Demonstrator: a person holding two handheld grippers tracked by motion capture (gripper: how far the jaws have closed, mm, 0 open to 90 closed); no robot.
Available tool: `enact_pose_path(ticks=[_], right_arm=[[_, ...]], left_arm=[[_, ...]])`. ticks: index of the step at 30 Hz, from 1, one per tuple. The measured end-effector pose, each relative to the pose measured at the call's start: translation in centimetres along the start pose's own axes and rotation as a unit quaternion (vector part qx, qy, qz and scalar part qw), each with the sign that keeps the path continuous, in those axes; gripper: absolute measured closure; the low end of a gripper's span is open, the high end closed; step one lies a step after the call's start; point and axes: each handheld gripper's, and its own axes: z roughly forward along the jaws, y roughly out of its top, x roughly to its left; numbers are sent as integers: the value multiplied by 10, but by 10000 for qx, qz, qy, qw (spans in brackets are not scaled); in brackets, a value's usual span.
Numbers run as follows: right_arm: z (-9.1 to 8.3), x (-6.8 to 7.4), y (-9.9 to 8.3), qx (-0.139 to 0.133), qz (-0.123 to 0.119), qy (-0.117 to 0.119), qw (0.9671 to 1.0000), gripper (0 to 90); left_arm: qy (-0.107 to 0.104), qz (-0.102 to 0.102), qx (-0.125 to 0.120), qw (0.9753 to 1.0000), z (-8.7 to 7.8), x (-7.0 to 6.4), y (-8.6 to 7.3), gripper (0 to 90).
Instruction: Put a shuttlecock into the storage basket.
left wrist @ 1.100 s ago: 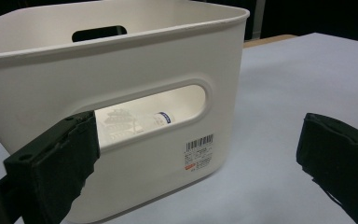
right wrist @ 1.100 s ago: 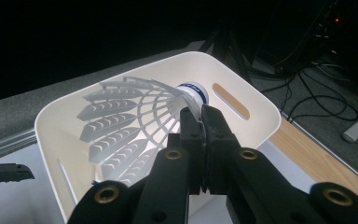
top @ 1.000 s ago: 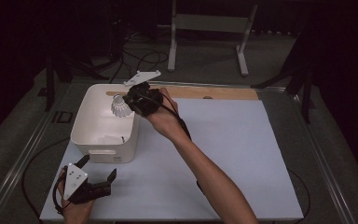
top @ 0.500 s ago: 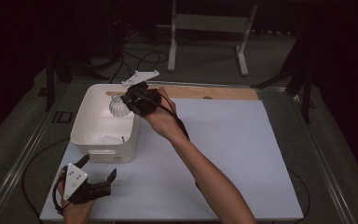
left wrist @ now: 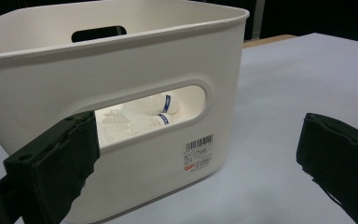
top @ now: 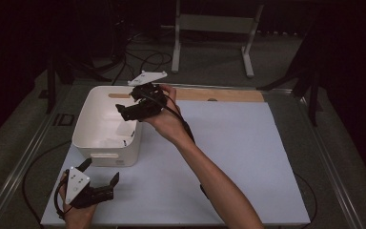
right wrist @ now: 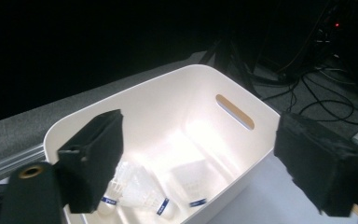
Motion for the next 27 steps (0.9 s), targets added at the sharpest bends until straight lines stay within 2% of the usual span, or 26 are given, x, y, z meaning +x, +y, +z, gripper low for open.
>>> enact_pose_path(ticks=[15, 27], right_arm=[[-4, -4, -9, 94, -35, 46, 9999, 98], [-8, -9, -21, 79, 100, 36, 9999, 97]], left_arm=[[-9, -3, 8, 10000, 1, 0, 0, 0], [-10, -11, 4, 10000, 2, 0, 0, 0]])
